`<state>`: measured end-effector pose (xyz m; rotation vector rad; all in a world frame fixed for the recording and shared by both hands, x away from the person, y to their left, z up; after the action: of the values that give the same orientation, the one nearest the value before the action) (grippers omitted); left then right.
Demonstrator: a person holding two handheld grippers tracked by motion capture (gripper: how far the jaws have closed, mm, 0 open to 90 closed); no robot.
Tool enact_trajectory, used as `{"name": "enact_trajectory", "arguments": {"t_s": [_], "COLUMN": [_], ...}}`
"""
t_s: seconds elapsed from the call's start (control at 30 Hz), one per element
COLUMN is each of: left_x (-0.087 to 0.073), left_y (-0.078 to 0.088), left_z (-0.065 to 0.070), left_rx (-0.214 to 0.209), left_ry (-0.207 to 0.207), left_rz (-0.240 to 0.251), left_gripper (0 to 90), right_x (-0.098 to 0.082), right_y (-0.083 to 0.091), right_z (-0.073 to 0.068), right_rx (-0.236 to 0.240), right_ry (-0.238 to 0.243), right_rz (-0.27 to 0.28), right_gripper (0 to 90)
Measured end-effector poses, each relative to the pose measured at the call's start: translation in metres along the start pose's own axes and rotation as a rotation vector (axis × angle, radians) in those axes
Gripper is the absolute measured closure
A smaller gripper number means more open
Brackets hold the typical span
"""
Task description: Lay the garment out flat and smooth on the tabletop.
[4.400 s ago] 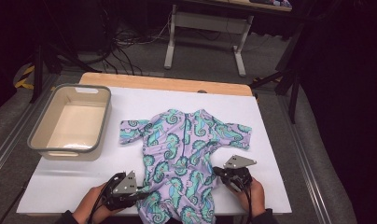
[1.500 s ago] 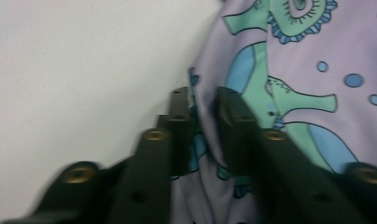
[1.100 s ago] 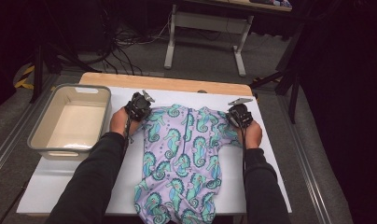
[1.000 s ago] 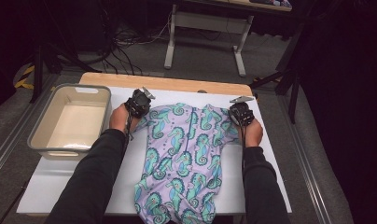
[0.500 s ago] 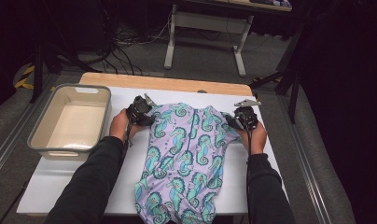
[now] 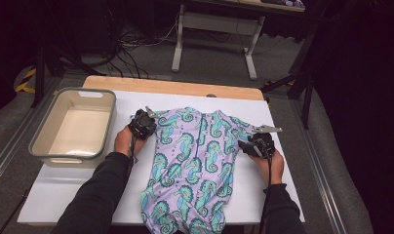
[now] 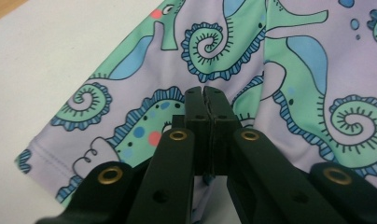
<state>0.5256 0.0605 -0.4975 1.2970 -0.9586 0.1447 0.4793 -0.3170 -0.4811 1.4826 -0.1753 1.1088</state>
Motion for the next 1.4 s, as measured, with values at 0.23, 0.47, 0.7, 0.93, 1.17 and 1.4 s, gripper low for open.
{"name": "enact_trajectory", "arguments": {"t_s": [0.23,0.47,0.7,0.93,1.17,1.4], "left_x": [-0.009,-0.018,-0.010,-0.001,-0.002,-0.007], "left_y": [0.005,0.013,0.015,0.021,0.006,0.005], "left_z": [-0.012,-0.020,-0.006,0.001,0.016,0.019], "left_rx": [0.057,0.062,0.049,0.001,-0.040,-0.108], "left_ry": [0.040,0.066,0.035,0.021,-0.034,-0.036], "left_rz": [0.013,0.025,0.052,0.151,0.099,0.047], "left_gripper": [89.8,89.8,84.2,50.0,47.5,80.6], "right_x": [-0.003,-0.002,-0.004,-0.001,0.003,0.003], "right_y": [-0.005,-0.008,-0.008,-0.004,-0.008,-0.013], "right_z": [-0.001,-0.005,-0.005,-0.004,-0.005,-0.014], "right_rx": [0.012,0.004,0.018,0.029,0.032,0.066], "right_ry": [-0.010,0.014,-0.004,-0.023,-0.058,-0.013], "right_rz": [-0.007,-0.031,-0.027,0.009,0.044,-0.002], "right_gripper": [47.8,44.5,48.3,48.5,46.2,67.2]}}
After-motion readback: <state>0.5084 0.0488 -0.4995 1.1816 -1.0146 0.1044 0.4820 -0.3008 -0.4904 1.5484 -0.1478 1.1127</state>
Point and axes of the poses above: each handheld gripper's, and its own axes: y roughly backward along the jaws, x roughly out of its top, z roughly to its right, the point moved 6 cm from there along -y, roughly forward along the jaws, and after that the axes turned 8 degrees about y, right-handed, at the moved point
